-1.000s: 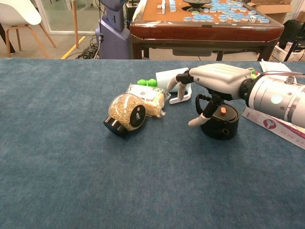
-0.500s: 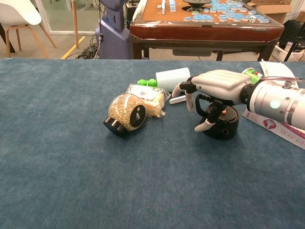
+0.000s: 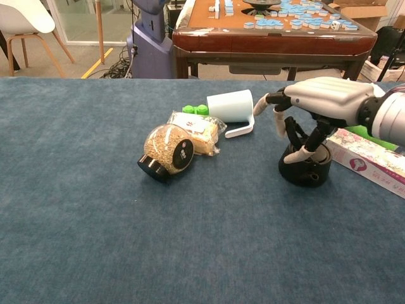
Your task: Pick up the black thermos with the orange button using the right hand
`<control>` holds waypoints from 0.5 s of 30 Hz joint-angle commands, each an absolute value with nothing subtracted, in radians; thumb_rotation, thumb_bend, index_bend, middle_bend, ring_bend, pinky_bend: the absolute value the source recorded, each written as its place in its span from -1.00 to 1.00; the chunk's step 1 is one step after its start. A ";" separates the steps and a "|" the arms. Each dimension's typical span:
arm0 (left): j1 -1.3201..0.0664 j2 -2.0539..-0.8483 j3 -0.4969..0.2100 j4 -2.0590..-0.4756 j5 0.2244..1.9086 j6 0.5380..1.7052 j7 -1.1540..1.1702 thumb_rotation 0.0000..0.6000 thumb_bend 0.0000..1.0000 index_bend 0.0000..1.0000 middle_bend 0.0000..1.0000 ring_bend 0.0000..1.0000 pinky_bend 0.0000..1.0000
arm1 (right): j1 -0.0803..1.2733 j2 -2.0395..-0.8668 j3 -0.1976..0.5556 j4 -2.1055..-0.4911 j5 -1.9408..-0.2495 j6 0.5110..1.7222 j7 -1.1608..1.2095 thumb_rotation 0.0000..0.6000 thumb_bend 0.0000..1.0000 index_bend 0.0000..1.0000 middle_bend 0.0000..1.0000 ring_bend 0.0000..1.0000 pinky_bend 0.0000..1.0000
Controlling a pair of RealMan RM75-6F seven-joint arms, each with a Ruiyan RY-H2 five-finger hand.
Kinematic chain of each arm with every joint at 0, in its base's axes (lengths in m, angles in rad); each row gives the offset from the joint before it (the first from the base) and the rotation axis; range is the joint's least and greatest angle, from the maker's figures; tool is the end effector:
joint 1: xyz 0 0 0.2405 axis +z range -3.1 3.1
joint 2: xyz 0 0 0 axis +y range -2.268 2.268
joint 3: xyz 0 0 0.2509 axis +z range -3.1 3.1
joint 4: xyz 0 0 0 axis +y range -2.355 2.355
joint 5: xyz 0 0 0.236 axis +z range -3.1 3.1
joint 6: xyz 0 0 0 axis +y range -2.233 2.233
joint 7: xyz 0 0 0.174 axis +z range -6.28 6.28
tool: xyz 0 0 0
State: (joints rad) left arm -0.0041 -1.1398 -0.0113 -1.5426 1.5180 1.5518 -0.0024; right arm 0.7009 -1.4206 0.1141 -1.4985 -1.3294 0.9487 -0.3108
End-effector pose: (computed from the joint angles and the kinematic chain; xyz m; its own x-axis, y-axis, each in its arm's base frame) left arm -0.3407 0.1778 0.1367 0.4402 0.0057 0.8979 0.8967 0.0494 -0.4399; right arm -0.1572 -0.3609 -0.0260 0.5966 -0.1787 0.7824 -0.7382 -0.5047 0.4476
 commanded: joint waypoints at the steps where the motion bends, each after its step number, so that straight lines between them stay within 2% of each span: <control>1: -0.006 -1.140 -0.011 -1.544 1.519 1.549 0.000 1.00 -0.41 -0.78 -0.86 -0.74 -0.97 | 0.675 -1.383 0.100 -1.534 -1.342 0.982 -0.316 1.00 -1.00 -0.58 -0.04 -0.69 -0.78; 15: -0.020 -1.138 -0.010 -1.571 1.537 1.539 0.026 1.00 -0.41 -0.78 -0.86 -0.74 -0.97 | 0.564 -1.263 0.029 -1.627 -1.402 1.095 -0.314 1.00 -1.00 -0.58 -0.02 -0.67 -0.78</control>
